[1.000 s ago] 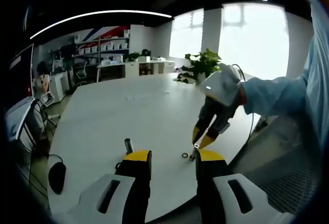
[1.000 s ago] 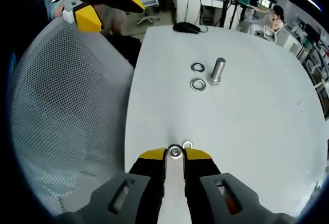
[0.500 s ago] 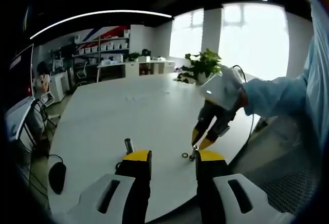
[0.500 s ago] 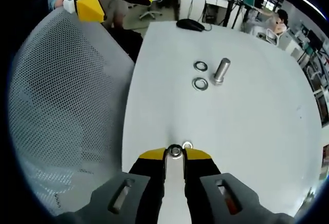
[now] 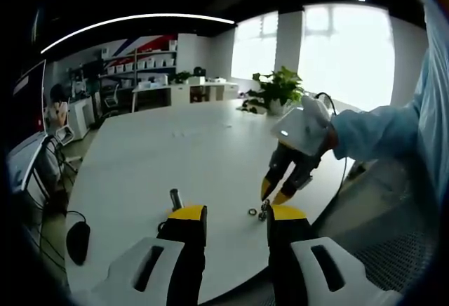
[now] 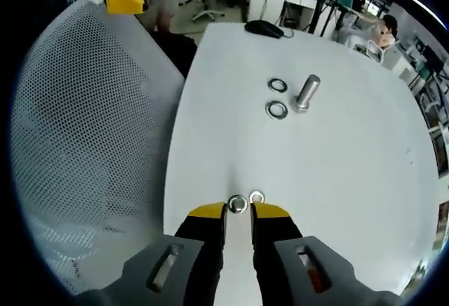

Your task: Place the washer onto the threaded stud by aligning its center hole with the stud, sliding it down to the base, and recovering from edge contact or off-axis alignment until the washer reaches the visible bottom stop.

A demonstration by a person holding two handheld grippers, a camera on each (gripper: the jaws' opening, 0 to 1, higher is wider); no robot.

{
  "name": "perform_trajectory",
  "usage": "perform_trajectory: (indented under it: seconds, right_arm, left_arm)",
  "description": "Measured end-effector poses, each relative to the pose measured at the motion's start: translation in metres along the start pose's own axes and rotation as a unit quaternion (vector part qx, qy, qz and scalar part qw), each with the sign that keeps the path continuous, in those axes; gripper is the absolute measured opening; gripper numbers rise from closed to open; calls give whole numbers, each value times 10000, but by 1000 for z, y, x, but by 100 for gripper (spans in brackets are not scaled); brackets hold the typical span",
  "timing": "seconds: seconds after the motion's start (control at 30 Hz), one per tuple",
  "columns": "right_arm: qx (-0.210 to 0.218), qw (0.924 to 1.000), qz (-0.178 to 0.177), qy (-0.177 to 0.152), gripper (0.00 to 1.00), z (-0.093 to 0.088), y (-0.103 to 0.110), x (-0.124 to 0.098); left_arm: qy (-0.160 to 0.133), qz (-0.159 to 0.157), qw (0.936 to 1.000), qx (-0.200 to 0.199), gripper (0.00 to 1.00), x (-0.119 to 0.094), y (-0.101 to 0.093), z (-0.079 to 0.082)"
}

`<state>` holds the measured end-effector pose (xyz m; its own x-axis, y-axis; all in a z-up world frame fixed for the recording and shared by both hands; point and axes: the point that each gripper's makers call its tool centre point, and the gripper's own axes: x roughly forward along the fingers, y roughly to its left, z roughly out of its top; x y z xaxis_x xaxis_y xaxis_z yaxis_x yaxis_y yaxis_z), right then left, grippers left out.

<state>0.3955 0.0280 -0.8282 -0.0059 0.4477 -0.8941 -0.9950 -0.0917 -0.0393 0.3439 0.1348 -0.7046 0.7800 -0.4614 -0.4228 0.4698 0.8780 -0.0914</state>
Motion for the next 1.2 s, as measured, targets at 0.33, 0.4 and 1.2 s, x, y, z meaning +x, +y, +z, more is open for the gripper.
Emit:
perform_trajectory:
  seconds: [0.33,0.4,1.2]
  right_arm:
    - [605,9966,-19,-565,16,8,-15,-18]
    - [762,9944,-31,-732,16,11,-18,-22]
    - [727,9948,-619,-348,16,-8,-36,5]
  left_arm:
    - [10,-15,10000,5,32,0,0,0]
    - [11,-17,10000,5,32,0,0,0]
    - [-34,-15,10000,-3,32,0,-1,1]
